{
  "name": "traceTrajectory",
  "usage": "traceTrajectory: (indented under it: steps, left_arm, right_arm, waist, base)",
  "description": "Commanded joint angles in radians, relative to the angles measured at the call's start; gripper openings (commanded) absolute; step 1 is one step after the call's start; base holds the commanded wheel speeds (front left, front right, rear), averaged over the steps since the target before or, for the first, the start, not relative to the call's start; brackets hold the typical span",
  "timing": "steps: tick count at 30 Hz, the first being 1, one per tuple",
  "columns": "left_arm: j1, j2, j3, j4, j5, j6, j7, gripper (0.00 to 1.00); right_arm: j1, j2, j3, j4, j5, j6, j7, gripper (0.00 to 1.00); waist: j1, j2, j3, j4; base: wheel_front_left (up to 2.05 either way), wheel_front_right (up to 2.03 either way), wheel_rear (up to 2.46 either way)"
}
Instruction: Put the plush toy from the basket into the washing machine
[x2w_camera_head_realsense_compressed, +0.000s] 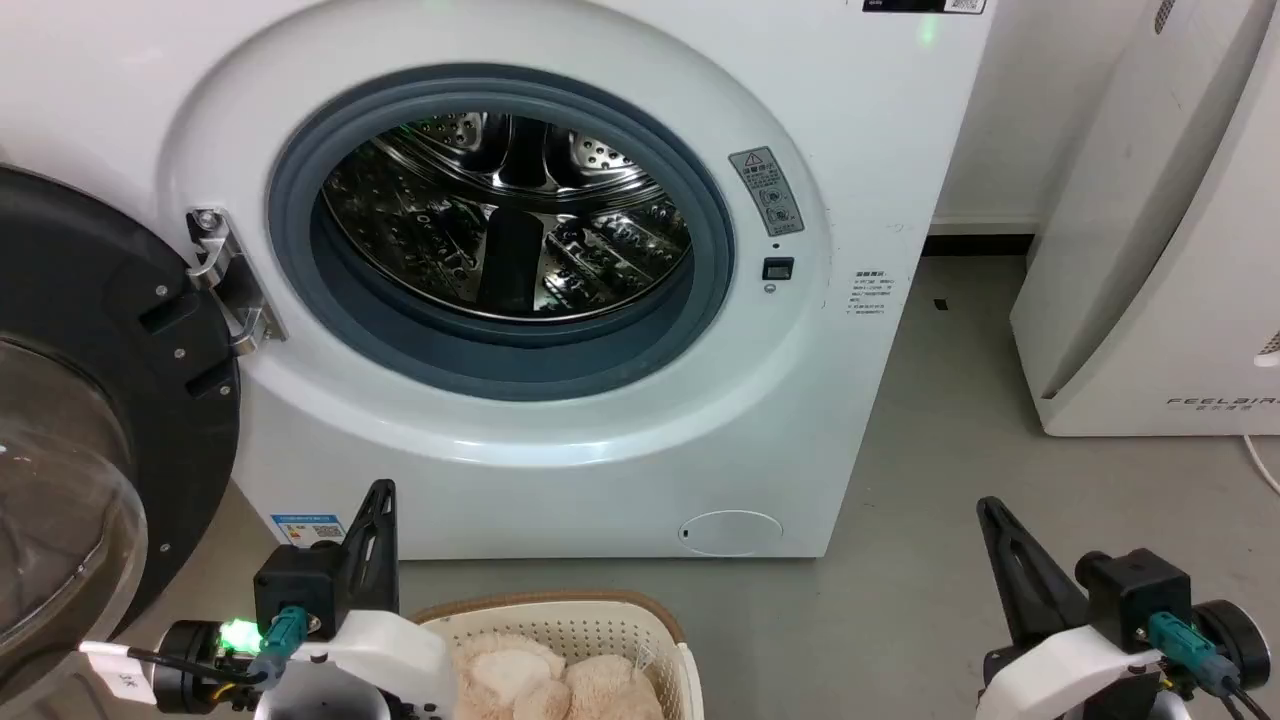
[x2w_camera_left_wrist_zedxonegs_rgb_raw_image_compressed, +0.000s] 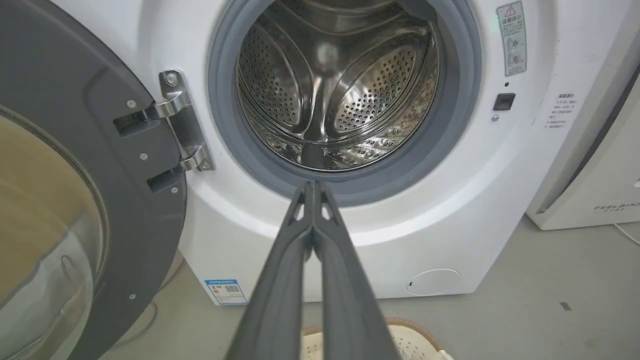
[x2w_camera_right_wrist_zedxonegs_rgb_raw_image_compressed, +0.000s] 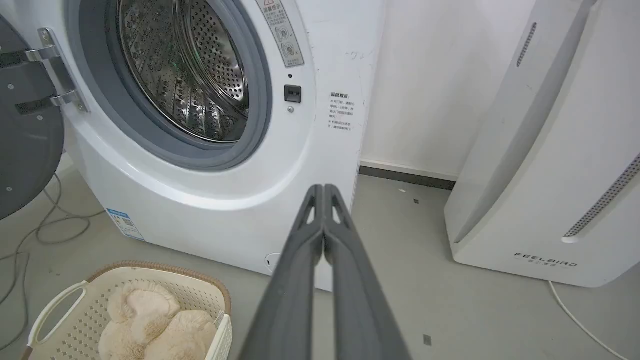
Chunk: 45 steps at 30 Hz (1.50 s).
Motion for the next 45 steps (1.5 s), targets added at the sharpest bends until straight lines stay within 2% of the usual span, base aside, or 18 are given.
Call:
traceTrajectory:
  steps: [1, 18, 19, 20, 21, 22, 34, 45]
  left_arm:
    - [0.014, 0.000, 0.001, -0.004, 0.002, -0.004, 0.000, 0.00]
    - [0.014, 0.000, 0.001, -0.004, 0.002, -0.004, 0.000, 0.00]
    - [0.000, 0.000, 0.000, 0.000, 0.000, 0.000, 0.000, 1.00]
    - [0.000, 0.000, 0.000, 0.000, 0.000, 0.001, 0.000, 0.00]
    - [0.000, 0.000, -0.001, 0.001, 0.000, 0.001, -0.001, 0.00]
    - [-0.001, 0.000, -0.003, 0.001, -0.001, 0.004, -0.004, 1.00]
    - [-0.027, 0.000, -0.025, 0.031, -0.008, 0.014, -0.029, 1.00]
    - [-0.099, 0.000, -0.057, 0.167, -0.012, -0.008, -0.052, 1.00]
  right_arm:
    - [-0.014, 0.000, 0.000, -0.004, -0.008, -0.001, 0.001, 0.00]
    - [-0.014, 0.000, 0.000, -0.004, -0.008, -0.001, 0.001, 0.00]
    - [0.000, 0.000, 0.000, 0.000, 0.000, 0.000, 0.000, 1.00]
    - [0.000, 0.000, 0.000, 0.000, 0.001, 0.000, 0.000, 0.00]
    - [0.000, 0.000, -0.001, 0.000, 0.001, 0.000, -0.001, 0.00]
    - [0.000, 0.000, -0.003, 0.000, 0.004, 0.000, -0.004, 1.00]
    - [-0.007, 0.000, -0.021, -0.007, 0.029, 0.000, -0.029, 1.00]
    - [-0.028, 0.000, -0.036, -0.012, 0.050, 0.000, -0.052, 1.00]
  waist:
    - [0.0000, 0.0000, 0.000, 0.000]
    - [0.0000, 0.0000, 0.000, 0.000]
    - [0.0000, 0.0000, 0.000, 0.000]
    - [0.0000, 0.0000, 0.000, 0.000]
    - [0.0000, 0.0000, 0.000, 0.000]
    - [0.0000, 0.0000, 0.001, 0.000]
    - [0.0000, 0.0000, 0.018, 0.001]
    - [0.0000, 0.0000, 0.066, -0.008]
  base:
    - [0.00, 0.00, 0.00]
    - [0.00, 0.00, 0.00]
    - [0.00, 0.00, 0.00]
    - [0.00, 0.00, 0.00]
    - [0.00, 0.00, 0.00]
    - [0.00, 0.00, 0.00]
    - [0.00, 0.00, 0.00]
    - [0.00, 0.00, 0.00]
